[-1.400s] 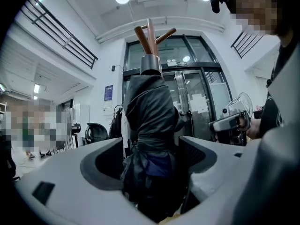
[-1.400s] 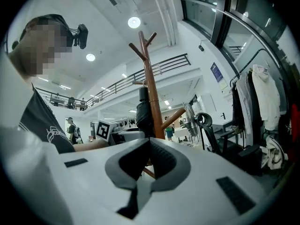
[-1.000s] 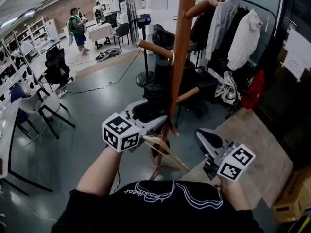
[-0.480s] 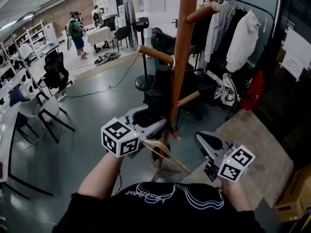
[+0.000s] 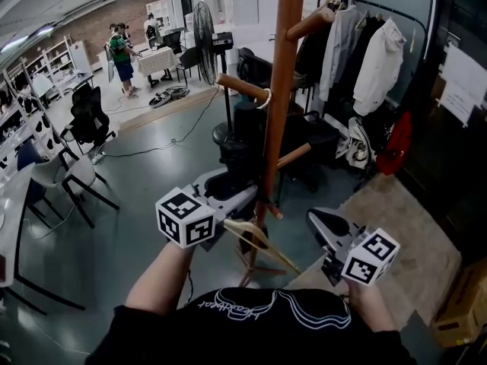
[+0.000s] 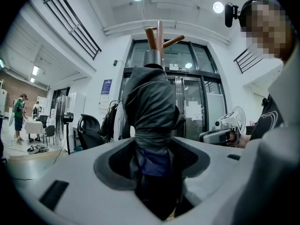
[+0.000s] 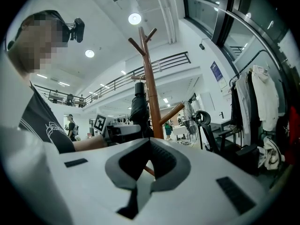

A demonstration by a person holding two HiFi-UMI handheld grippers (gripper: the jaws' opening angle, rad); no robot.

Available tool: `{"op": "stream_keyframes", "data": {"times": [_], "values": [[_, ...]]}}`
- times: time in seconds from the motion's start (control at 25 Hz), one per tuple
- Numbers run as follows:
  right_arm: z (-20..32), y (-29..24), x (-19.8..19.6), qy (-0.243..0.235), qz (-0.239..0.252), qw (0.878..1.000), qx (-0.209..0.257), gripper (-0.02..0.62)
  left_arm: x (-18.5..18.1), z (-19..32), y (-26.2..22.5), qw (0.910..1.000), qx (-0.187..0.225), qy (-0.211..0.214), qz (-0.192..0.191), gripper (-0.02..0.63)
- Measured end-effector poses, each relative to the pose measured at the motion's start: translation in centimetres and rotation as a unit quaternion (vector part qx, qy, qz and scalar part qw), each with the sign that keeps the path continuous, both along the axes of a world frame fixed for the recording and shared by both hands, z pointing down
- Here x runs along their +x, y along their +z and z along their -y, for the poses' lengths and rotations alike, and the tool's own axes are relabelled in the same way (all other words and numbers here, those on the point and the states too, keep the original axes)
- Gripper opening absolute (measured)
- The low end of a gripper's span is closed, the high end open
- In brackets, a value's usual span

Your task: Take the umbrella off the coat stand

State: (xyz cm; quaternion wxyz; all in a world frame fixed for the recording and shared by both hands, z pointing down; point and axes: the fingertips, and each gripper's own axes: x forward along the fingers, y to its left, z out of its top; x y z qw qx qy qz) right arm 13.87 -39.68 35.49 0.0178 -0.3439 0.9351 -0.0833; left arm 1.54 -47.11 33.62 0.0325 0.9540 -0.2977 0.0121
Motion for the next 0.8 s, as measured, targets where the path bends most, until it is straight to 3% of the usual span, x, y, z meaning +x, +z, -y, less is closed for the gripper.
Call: {"op": "stream_keyframes", "data": {"times": [0.8], "values": [[-2.9,-1.5,-2.5,-0.009,0.012,1.0,0.0,0.003,-3.3,-1.5,-4.1,0.9979,0.029,-0.041,-0.041,0.227]]}}
